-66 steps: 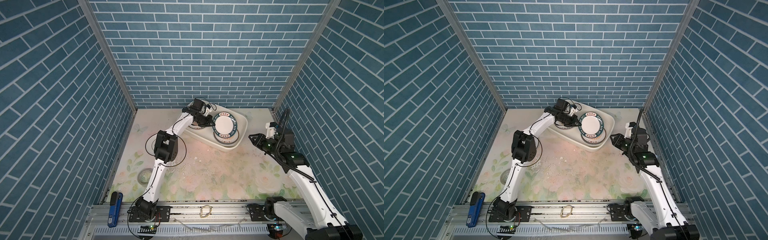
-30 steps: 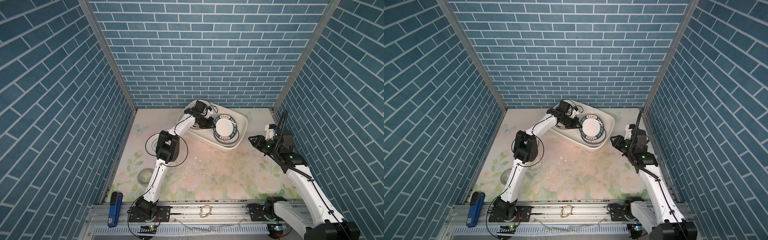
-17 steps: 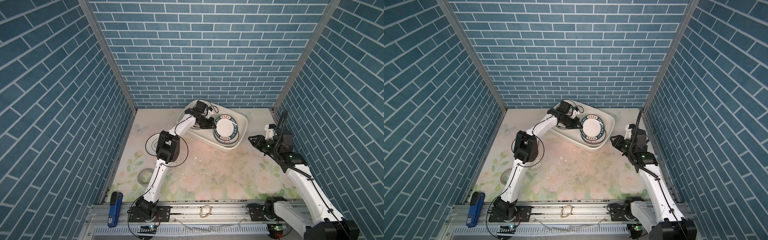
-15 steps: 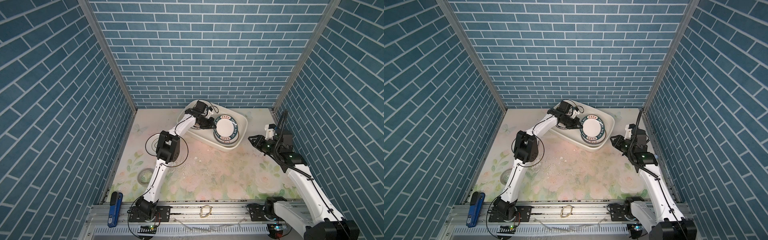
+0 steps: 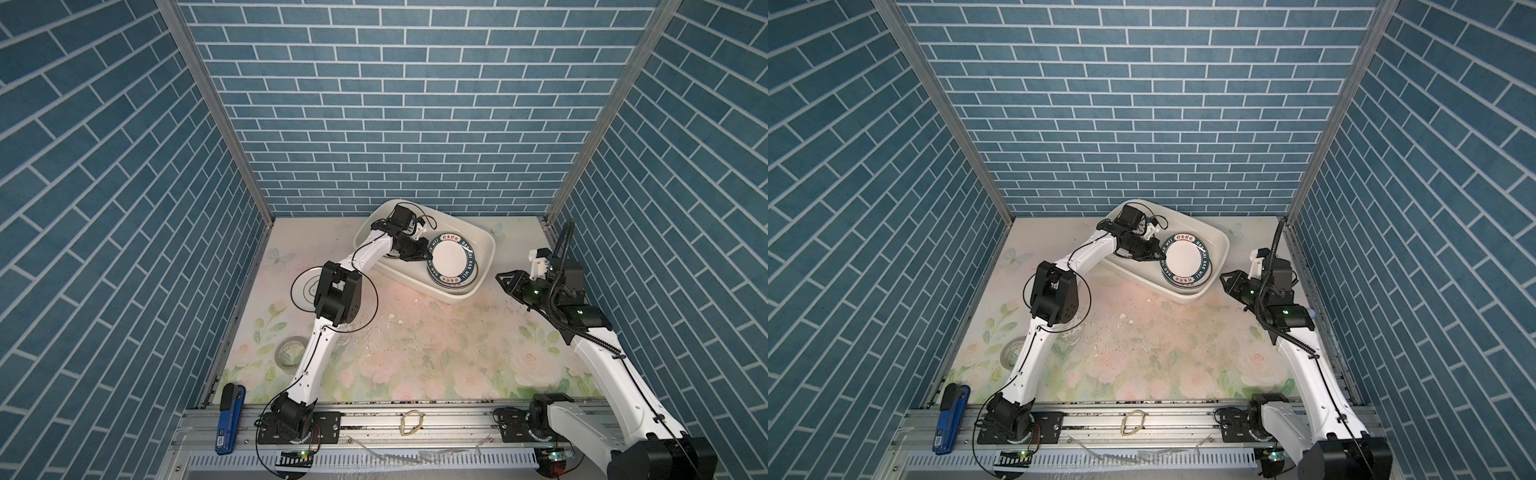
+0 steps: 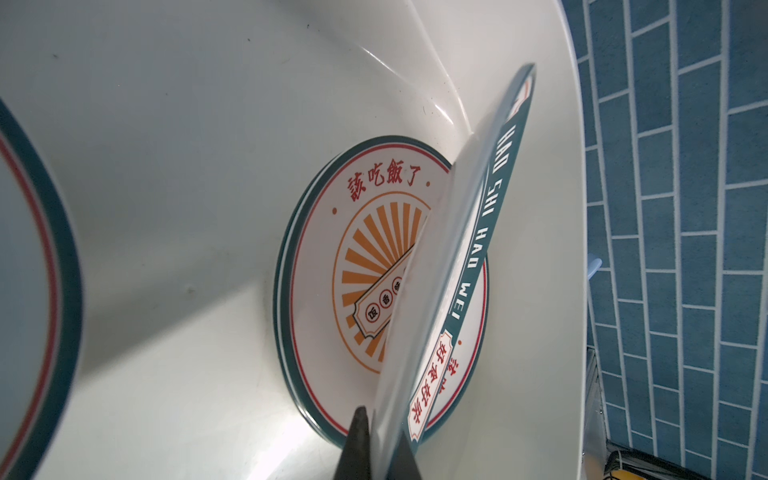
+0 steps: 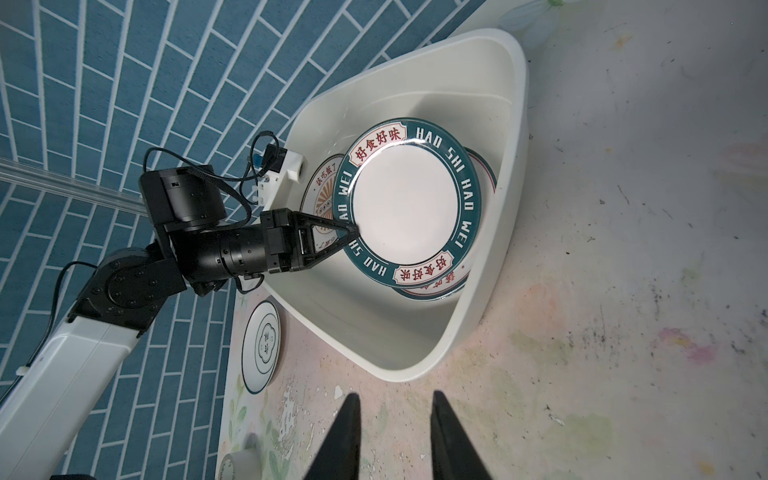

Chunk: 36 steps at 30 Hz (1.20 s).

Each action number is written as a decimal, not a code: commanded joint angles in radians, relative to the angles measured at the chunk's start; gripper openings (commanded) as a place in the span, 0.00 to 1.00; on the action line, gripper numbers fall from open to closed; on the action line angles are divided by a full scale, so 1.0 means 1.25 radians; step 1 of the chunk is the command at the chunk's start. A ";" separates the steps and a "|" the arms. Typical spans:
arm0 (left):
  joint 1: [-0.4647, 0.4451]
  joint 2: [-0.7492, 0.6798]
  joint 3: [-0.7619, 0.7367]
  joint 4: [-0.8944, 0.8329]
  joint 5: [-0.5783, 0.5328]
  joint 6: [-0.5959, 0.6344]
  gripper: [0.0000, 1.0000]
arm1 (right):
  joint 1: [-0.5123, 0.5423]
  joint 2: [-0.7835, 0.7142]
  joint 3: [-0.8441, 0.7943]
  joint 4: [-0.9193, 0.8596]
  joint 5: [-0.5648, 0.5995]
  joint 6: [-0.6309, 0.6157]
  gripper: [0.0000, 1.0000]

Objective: Place the plates into the plastic bin on the countertop
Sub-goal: 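Lower the green-rimmed plate into the bin with the left gripper, then lay the green-rimmed plate flat onto the sunburst plates and open the left gripper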

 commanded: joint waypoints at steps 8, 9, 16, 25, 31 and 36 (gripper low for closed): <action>-0.006 0.013 0.019 0.007 0.008 0.008 0.10 | -0.006 -0.002 -0.009 0.012 -0.005 0.009 0.29; -0.006 0.014 0.022 0.007 0.007 0.008 0.11 | -0.006 -0.001 -0.009 0.011 -0.004 0.009 0.29; -0.006 0.023 0.031 0.006 0.008 0.007 0.15 | -0.007 -0.006 -0.011 0.004 -0.003 0.009 0.29; -0.005 0.026 0.028 0.004 0.008 0.007 0.17 | -0.008 -0.006 -0.014 0.006 -0.003 0.010 0.29; -0.006 0.027 0.023 0.004 0.008 0.006 0.20 | -0.009 -0.007 -0.016 0.006 -0.003 0.010 0.29; -0.006 0.030 0.017 0.002 0.007 0.009 0.21 | -0.010 -0.004 -0.022 0.012 -0.004 0.010 0.29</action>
